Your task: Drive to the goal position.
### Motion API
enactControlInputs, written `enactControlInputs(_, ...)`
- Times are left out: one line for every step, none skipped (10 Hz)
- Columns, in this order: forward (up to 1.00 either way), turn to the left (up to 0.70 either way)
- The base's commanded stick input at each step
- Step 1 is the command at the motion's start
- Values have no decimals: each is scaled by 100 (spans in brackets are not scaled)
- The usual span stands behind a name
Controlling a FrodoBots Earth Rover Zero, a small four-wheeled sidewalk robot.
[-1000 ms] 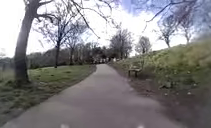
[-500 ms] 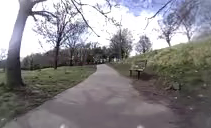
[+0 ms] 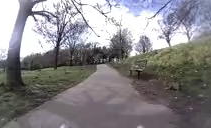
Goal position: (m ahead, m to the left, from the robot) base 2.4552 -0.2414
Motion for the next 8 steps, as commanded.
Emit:
enactControlInputs(85, 1)
enactControlInputs(85, 1)
enactControlInputs(85, 1)
enactControlInputs(85, 1)
enactControlInputs(85, 1)
enactControlInputs(85, 1)
enactControlInputs(85, 1)
enactControlInputs(85, 1)
